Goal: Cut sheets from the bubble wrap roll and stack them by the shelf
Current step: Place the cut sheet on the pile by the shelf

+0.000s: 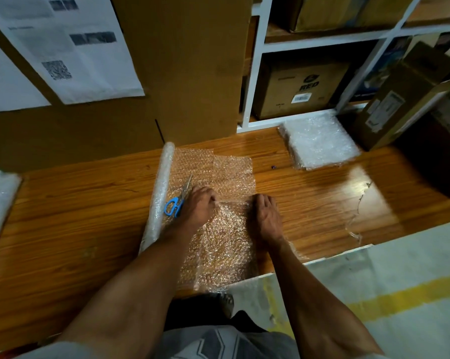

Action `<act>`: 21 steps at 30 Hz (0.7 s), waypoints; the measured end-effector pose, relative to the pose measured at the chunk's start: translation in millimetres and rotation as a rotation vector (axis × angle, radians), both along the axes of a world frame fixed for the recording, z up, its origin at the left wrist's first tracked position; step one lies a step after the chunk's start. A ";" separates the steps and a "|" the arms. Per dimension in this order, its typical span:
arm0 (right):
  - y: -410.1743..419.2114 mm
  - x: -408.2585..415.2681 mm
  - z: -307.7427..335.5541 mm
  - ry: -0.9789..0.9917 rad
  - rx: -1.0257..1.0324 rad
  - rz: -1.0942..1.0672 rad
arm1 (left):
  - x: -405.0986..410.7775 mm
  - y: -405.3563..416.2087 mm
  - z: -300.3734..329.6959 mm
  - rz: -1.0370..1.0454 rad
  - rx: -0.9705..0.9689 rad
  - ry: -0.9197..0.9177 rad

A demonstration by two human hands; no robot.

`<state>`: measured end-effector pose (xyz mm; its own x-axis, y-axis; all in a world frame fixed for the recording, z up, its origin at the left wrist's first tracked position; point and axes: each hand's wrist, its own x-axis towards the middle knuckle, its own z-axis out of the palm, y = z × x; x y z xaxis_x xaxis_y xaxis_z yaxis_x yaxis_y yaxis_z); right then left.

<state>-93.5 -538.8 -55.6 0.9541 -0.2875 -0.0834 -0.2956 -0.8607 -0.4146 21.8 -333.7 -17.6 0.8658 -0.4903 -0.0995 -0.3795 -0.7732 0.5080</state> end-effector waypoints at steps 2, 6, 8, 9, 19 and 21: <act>-2.0 0.2 4.3 -0.021 -0.014 0.014 | 0.1 0.9 6.8 0.042 -0.082 0.044; -5.0 4.2 14.5 -0.136 0.005 0.024 | 3.4 2.7 21.2 0.055 -0.164 0.007; -5.5 5.3 24.1 -0.213 0.078 0.032 | 5.2 5.3 28.3 0.063 -0.192 -0.006; -5.7 5.6 27.7 -0.253 0.083 0.049 | 4.7 6.7 33.8 0.061 -0.209 -0.004; 14.1 4.1 102.7 -0.419 0.595 -0.122 | 7.0 27.5 85.7 0.126 -0.393 0.064; 23.0 1.1 120.8 -0.459 0.730 -0.145 | 7.1 34.3 98.3 0.127 -0.447 0.062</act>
<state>-92.4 -515.8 65.2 0.8968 -0.4334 0.0891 -0.0503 -0.3000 -0.9526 28.9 -299.4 80.7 0.9208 -0.3876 0.0440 -0.2545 -0.5114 0.8208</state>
